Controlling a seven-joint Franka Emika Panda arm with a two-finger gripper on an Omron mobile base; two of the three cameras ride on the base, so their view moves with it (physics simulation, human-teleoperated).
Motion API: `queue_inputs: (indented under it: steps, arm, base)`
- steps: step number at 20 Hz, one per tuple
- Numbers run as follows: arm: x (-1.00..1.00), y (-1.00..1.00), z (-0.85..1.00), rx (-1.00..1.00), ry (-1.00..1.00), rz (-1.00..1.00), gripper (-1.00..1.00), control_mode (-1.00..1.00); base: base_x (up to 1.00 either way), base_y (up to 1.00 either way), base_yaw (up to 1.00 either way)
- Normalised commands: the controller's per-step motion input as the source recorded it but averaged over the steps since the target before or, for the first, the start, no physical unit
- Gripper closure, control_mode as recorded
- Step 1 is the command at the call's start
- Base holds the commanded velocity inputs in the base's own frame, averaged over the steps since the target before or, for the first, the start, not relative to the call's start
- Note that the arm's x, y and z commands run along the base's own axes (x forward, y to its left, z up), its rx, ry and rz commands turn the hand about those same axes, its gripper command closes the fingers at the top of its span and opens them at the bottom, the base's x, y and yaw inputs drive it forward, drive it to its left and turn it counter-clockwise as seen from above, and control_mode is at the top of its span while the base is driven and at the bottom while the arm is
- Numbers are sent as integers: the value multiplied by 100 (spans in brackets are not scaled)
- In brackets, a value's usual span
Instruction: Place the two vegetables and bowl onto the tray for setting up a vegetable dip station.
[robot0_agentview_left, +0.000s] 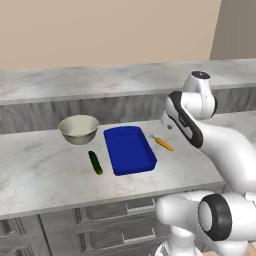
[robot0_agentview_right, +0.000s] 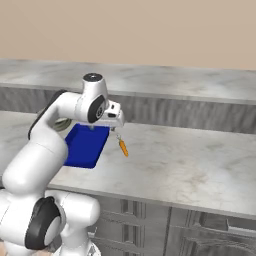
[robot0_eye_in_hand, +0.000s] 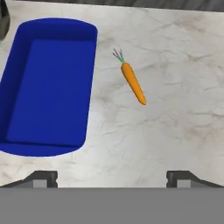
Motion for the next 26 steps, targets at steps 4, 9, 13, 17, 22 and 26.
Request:
queue_inputs:
  steps: [4,9,13,17,22,26]
  arm:
    - [35,-25,-33,0,0,0,-100,-100]
    - [32,-21,-32,0,0,0,-100,-100]
    - [29,-16,-31,0,0,0,-100,-100]
    - [33,-14,-30,0,0,0,-100,-100]
    - [37,-6,-31,0,0,0,-100,-100]
    - [46,0,-33,0,0,0,-100,-100]
  base:
    - [0,0,0]
    - [0,0,0]
    - [0,0,0]
    - [0,0,0]
    - [0,0,0]
    - [0,0,0]
